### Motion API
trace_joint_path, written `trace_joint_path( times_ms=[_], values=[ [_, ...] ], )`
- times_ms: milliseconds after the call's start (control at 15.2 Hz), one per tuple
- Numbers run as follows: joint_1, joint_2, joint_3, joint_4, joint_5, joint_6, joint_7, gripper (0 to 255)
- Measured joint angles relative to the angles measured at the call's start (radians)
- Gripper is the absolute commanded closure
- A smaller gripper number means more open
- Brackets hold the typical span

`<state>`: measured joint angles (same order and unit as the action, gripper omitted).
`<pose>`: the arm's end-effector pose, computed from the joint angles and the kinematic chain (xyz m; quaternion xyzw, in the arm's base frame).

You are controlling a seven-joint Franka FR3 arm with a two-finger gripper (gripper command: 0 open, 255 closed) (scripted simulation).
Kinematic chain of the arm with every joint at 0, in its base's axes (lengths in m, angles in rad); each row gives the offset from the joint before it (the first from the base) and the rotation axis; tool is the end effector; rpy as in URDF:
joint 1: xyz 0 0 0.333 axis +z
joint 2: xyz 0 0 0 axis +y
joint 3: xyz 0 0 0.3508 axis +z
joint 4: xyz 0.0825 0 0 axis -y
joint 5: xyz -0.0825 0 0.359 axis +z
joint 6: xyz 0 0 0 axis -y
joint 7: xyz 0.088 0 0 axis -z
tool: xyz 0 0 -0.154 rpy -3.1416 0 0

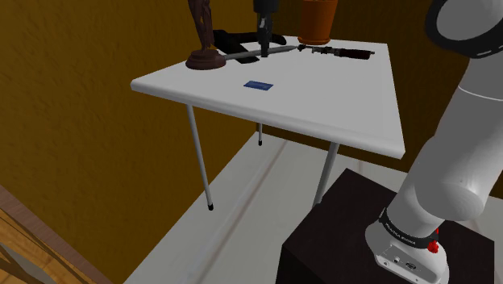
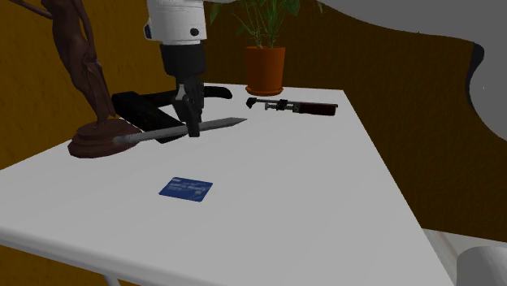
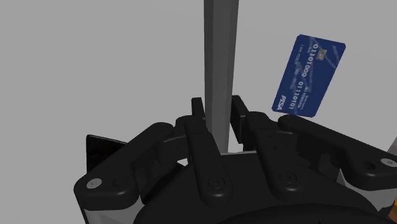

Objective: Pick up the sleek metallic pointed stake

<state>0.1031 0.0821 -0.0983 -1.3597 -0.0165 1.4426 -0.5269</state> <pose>0.5444 0.0026 0.6502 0.9650 0.2618 -0.0026 0.0120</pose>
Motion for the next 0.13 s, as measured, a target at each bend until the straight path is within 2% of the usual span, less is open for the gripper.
trace_joint_path(
  times_ms=[132],
  values=[
    [0.0,0.012,0.0,0.04,0.001,-0.028,0.0,255]
  ],
)
